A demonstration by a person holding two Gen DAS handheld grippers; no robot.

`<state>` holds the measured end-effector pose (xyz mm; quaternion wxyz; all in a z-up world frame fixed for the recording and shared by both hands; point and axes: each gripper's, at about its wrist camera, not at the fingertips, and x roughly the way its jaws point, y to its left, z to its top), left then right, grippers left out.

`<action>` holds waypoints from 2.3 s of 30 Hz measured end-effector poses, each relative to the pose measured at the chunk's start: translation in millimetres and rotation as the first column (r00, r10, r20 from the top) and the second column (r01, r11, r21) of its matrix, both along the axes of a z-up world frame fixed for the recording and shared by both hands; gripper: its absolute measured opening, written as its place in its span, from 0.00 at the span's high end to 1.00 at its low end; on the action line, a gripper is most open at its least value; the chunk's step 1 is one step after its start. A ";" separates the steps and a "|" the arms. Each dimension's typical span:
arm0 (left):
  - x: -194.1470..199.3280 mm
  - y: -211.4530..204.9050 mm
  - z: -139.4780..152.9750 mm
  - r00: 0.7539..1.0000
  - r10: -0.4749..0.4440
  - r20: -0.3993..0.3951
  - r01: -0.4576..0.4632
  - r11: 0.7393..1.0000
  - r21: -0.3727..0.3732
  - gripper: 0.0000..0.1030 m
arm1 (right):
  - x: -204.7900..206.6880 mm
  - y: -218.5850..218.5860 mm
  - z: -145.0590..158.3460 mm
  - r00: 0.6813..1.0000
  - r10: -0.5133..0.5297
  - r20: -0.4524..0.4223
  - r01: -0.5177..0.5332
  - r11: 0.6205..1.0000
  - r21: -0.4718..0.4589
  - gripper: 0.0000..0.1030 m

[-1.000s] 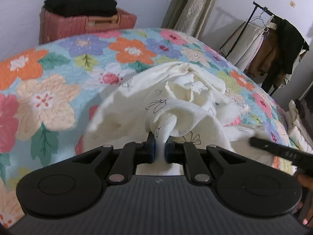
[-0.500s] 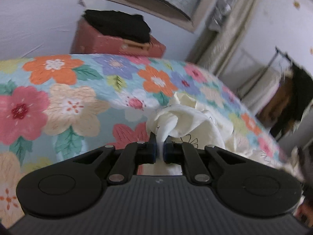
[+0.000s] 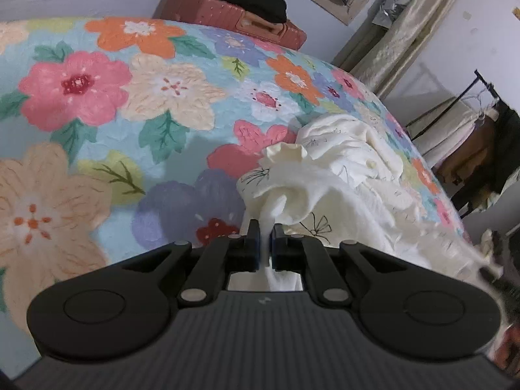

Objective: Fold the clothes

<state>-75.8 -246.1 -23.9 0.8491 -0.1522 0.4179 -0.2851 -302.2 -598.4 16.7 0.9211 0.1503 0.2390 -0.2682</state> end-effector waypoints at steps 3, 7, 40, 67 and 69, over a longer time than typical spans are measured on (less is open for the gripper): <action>-16.1 5.6 20.5 0.995 -0.003 0.099 0.008 0.999 -0.046 0.95 | -4.5 15.5 13.5 1.000 -0.025 0.017 0.026 0.994 -0.103 0.99; -17.6 19.1 33.1 0.996 0.007 0.088 0.005 0.991 -0.135 0.94 | -5.0 19.9 18.8 0.997 -0.075 -0.025 0.069 0.977 -0.203 0.99; 8.7 -23.1 -59.2 0.991 -0.111 -0.071 0.119 0.985 0.124 0.89 | 40.2 13.9 -35.5 0.979 0.202 -0.036 -0.191 0.961 0.198 0.47; -16.9 76.6 -43.8 0.974 0.224 -0.010 -0.216 0.949 0.231 0.95 | 41.9 -10.9 -82.4 0.913 -0.013 -0.408 0.048 0.996 0.075 0.42; -20.2 73.6 -38.3 0.977 0.211 0.002 -0.204 0.944 0.259 0.93 | 33.8 -16.8 -74.5 0.927 -0.044 -0.373 0.082 0.993 0.088 0.42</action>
